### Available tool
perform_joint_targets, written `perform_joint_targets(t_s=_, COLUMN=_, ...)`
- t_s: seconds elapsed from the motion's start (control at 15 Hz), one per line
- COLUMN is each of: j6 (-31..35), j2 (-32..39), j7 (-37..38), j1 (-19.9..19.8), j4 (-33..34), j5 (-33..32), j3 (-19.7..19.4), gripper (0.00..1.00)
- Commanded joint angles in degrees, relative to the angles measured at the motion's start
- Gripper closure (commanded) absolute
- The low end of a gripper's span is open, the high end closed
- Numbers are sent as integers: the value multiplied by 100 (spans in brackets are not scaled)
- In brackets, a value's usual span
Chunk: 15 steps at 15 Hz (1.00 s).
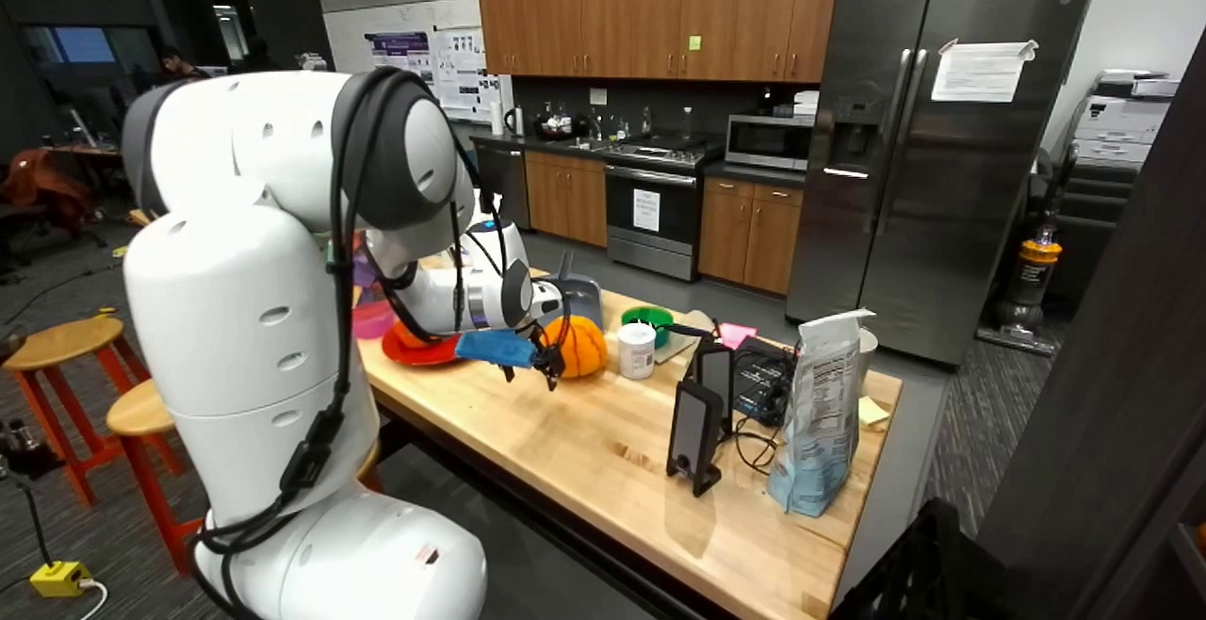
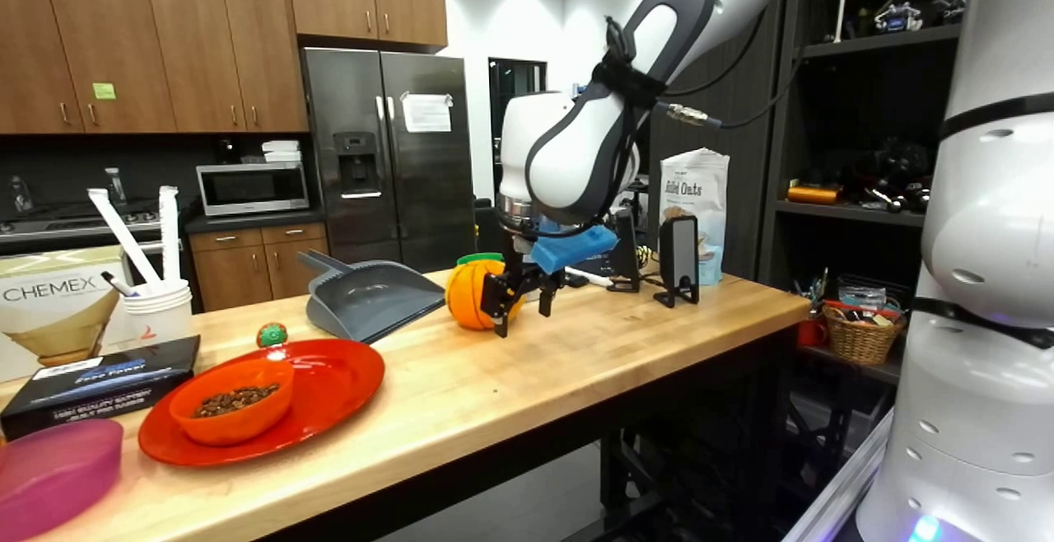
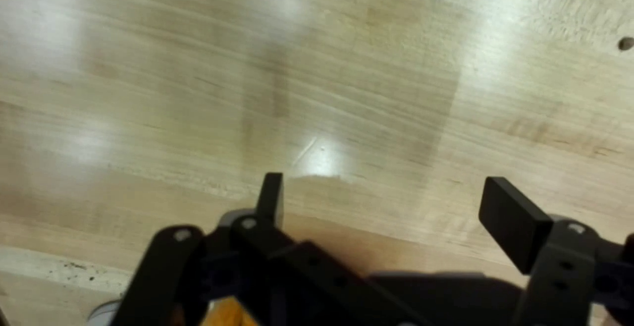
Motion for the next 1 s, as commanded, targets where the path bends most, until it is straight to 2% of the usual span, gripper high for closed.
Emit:
perform_joint_targets(t_s=0.0, j6=11, j2=354, j7=-100, j1=105, j4=406, j5=-274, j3=-95, gripper=0)
perform_joint_targets(t_s=0.13, j6=-1, j2=504, j7=-44, j1=145, j4=614, j5=-447, j3=-143, gripper=0)
perform_joint_targets(t_s=0.33, j6=-80, j2=666, j7=-72, j1=186, j4=893, j5=-323, j3=-181, gripper=0)
perform_joint_targets(t_s=0.4, j6=-16, j2=517, j7=-77, j1=207, j4=674, j5=-280, j3=-179, gripper=0)
perform_joint_targets(t_s=0.93, j6=-19, j2=670, j7=-83, j1=229, j4=853, j5=-271, j3=-210, gripper=0)
